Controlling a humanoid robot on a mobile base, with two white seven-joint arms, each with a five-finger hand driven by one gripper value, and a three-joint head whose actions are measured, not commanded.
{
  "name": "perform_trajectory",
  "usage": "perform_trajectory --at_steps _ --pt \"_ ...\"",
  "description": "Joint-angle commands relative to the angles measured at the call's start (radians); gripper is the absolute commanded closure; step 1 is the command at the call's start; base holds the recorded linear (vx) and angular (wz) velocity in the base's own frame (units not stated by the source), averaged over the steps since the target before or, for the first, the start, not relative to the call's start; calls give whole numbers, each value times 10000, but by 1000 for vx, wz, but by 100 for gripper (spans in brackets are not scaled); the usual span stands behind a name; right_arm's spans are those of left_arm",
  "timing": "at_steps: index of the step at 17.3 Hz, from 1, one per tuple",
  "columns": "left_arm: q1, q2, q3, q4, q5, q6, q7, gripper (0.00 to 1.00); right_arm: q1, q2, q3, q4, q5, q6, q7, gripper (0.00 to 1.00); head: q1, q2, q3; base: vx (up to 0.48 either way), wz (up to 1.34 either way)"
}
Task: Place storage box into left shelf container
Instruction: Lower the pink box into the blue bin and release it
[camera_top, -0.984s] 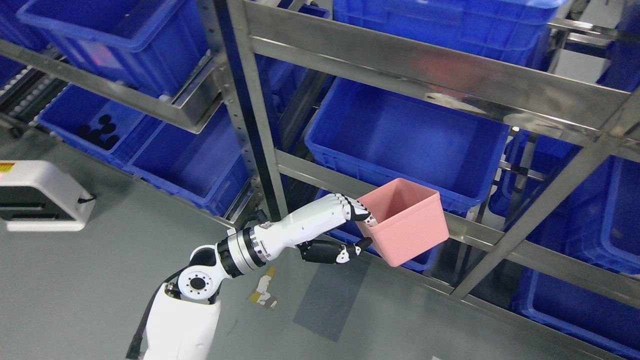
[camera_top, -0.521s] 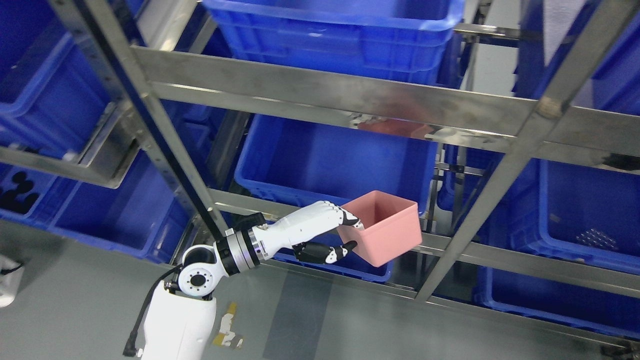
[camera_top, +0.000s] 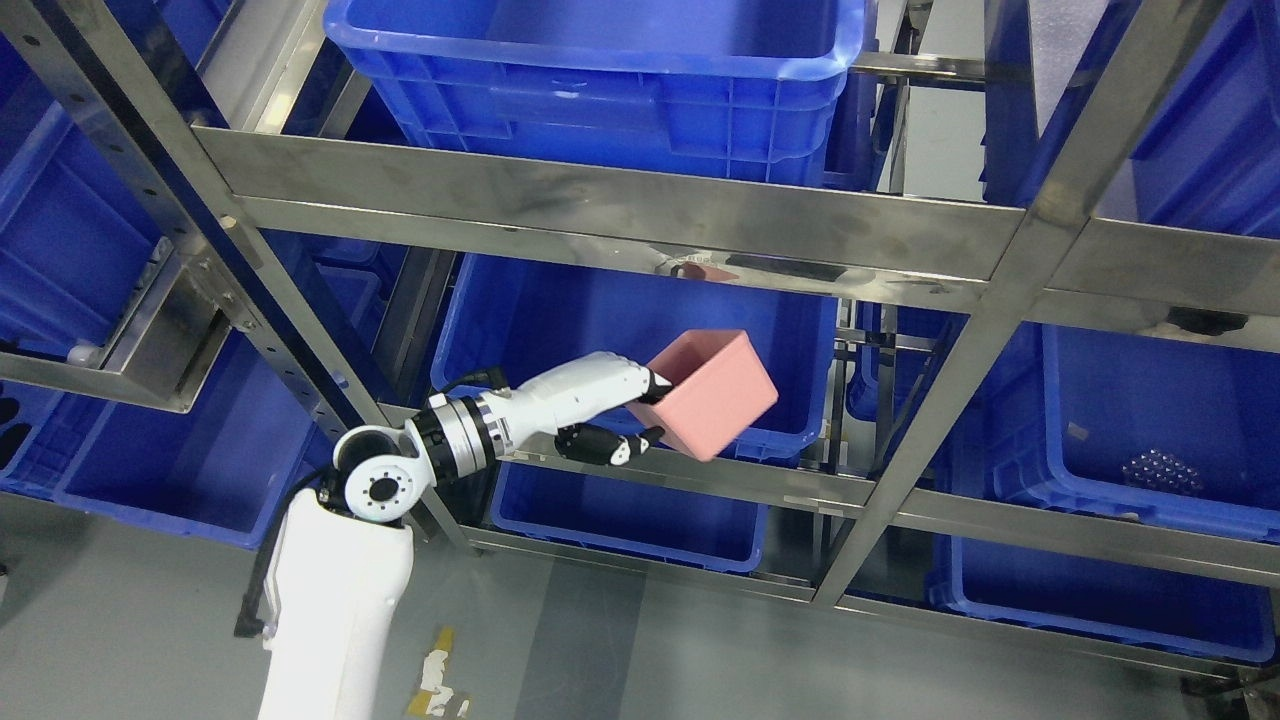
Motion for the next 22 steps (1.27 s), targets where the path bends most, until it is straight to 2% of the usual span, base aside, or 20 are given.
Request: perform_trajectory --at_steps 1,3,8,10,12,14,19,22 --pt "-704 177 987 1744 -833 51 -40 98 76 -175 0 -175 -31 -6 2 0 0 0 0 0 0" --pt "-933 177 1171 1943 -1032 81 -39 97 76 -175 0 -175 -31 -6 2 0 0 0 0 -6 0" --pt "-980 177 1126 2604 -1095 97 433 82 76 -175 0 -175 -31 -6 2 0 0 0 0 -5 0" --pt "-980 177 1003 2604 -1156 264 1123 65 76 -175 0 -175 -31 -6 2 0 0 0 0 0 0" --pt "-980 177 957 2604 -1217 327 1279 51 76 -175 0 -175 -31 -6 2 0 0 0 0 0 0" --pt "-980 177 942 2574 -1156 311 1295 32 76 -175 0 -175 -31 -6 2 0 0 -1 0 9 0" --pt "-1180 177 804 2328 -1079 235 1310 21 76 -175 0 -175 -31 -6 2 0 0 -1 0 4 0" --pt "-1180 177 545 2053 -958 235 1310 19 76 -175 0 -175 -31 -6 2 0 0 0 0 0 0"
